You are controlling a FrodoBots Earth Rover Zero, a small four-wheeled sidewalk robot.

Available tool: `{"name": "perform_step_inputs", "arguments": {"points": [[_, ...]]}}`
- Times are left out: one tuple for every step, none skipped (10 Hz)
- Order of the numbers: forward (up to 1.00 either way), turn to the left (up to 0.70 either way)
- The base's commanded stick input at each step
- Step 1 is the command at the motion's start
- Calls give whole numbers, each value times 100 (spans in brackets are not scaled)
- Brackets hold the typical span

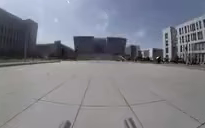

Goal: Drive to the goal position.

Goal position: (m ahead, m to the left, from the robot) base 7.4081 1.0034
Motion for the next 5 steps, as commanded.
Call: {"name": "perform_step_inputs", "arguments": {"points": [[85,0],[85,0],[85,0],[85,0],[85,0]]}}
